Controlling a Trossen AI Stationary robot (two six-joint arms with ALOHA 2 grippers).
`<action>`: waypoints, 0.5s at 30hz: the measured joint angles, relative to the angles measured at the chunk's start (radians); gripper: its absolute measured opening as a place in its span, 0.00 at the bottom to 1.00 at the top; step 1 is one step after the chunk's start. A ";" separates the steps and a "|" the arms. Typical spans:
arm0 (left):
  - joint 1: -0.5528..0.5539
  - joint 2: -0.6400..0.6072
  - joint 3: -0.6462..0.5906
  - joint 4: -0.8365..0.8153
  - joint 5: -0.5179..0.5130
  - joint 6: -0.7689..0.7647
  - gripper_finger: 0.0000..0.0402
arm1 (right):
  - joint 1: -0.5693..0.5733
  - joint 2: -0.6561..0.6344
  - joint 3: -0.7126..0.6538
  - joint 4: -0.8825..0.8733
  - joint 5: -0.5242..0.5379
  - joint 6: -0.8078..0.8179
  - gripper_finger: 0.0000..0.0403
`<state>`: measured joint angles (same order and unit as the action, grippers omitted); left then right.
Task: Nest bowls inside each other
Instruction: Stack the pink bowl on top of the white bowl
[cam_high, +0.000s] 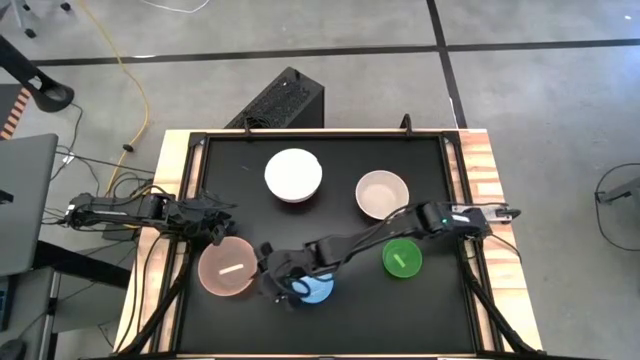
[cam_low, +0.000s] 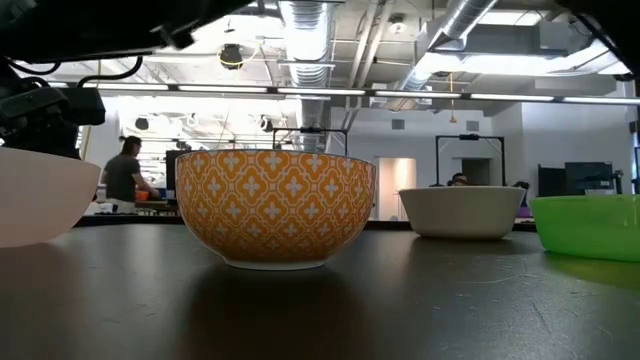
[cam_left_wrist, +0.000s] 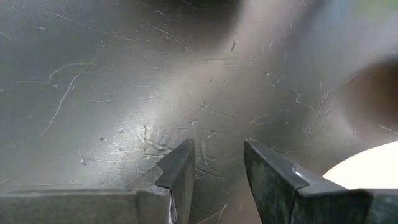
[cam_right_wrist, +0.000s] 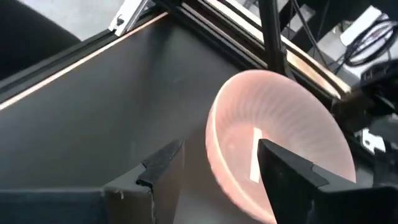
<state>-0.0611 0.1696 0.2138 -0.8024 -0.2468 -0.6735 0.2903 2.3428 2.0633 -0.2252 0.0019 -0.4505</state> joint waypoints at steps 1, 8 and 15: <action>0.000 0.000 0.000 0.000 -0.001 0.000 0.32 | 0.001 0.017 0.027 -0.013 0.000 -0.013 0.56; 0.000 0.000 0.000 0.014 -0.060 -0.038 0.32 | 0.001 0.102 0.173 -0.093 -0.001 -0.042 0.56; -0.001 0.000 0.000 0.187 -0.240 -0.018 0.32 | -0.011 0.103 0.183 -0.123 -0.004 -0.086 0.56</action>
<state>-0.0616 0.1696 0.2134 -0.6157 -0.4872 -0.6917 0.2797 2.4454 2.2467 -0.3486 -0.0025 -0.5363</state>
